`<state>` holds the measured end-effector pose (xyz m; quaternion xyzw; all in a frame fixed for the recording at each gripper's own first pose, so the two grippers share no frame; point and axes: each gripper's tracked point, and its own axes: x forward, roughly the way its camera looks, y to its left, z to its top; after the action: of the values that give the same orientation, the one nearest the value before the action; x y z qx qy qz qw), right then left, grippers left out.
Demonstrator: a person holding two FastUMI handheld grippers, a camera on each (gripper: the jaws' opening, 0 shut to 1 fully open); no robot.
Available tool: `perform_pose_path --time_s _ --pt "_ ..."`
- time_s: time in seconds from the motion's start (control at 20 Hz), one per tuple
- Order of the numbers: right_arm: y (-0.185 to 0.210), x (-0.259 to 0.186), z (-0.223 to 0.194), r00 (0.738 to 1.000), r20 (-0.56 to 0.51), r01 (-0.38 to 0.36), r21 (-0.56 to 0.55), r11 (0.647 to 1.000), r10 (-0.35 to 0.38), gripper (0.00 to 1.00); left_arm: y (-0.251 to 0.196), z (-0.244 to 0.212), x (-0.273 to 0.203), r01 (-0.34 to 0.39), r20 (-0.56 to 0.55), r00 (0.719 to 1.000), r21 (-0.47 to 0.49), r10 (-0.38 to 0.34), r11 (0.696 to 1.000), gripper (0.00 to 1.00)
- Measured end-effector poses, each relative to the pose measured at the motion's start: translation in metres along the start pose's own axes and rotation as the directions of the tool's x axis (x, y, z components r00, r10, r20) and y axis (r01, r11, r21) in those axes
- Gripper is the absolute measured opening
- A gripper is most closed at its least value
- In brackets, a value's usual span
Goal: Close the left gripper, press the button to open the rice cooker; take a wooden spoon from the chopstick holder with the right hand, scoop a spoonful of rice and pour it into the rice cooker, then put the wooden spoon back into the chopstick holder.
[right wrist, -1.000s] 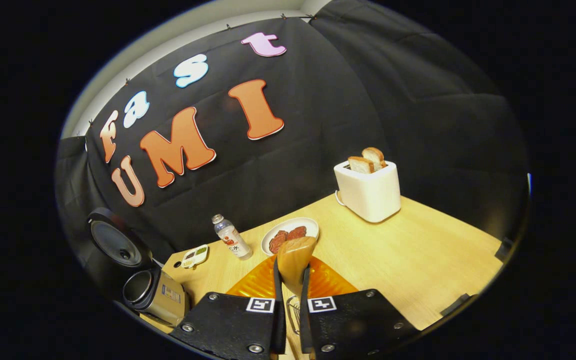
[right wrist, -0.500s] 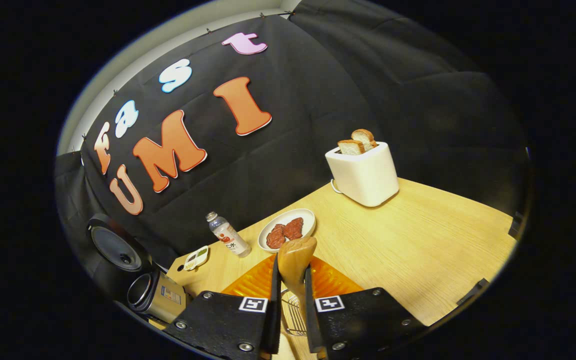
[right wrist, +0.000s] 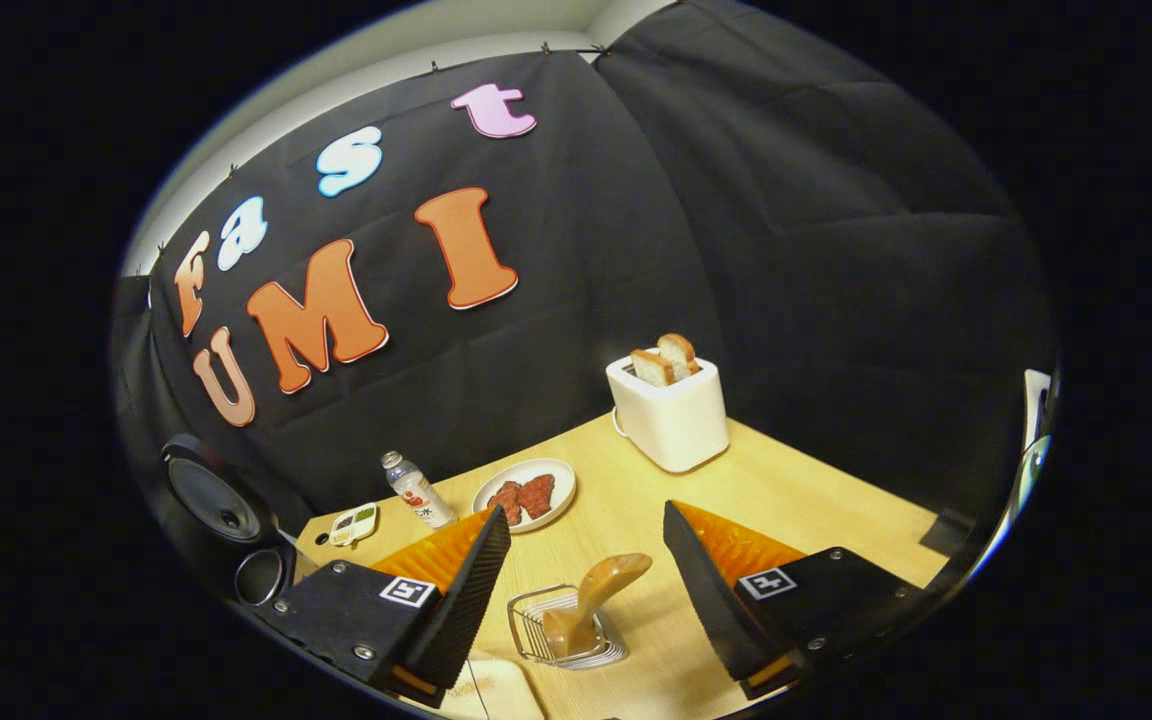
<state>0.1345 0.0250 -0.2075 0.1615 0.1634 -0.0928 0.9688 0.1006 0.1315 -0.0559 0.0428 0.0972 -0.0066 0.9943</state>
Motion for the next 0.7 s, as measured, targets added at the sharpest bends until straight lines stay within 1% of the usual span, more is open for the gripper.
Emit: perform_pose_path --time_s 0.15,0.2,0.3,0.45,0.6,0.7 --pt "-0.001 -0.022 0.033 0.999 0.03 0.031 -0.103 0.994 -0.028 0.95 -0.012 0.019 0.01 0.03 0.04 0.999 0.012 -0.03 0.999 1.0" --pt "0.001 -0.031 0.044 0.999 0.038 0.037 -0.131 0.991 -0.032 0.95 -0.012 0.026 0.014 0.023 0.055 0.998 0.021 -0.024 1.0 1.0" --pt "0.005 -0.047 0.064 0.998 0.058 0.046 -0.169 0.985 -0.037 0.95 -0.02 0.04 0.027 0.034 0.075 0.997 0.036 -0.036 0.999 1.0" --pt "0.02 -0.067 0.088 0.996 0.083 0.042 -0.174 0.984 -0.027 0.94 -0.035 0.066 0.052 0.068 0.103 0.992 0.021 -0.069 0.997 1.0" --pt "0.028 -0.08 0.104 0.995 0.102 0.024 -0.166 0.986 -0.007 0.95 -0.036 0.105 0.088 0.068 0.151 0.986 0.006 -0.069 0.998 1.0" --pt "0.03 -0.084 0.111 0.994 0.108 0.025 -0.164 0.986 -0.007 0.95 -0.041 0.124 0.118 0.077 0.165 0.983 -0.006 -0.075 0.997 1.0"
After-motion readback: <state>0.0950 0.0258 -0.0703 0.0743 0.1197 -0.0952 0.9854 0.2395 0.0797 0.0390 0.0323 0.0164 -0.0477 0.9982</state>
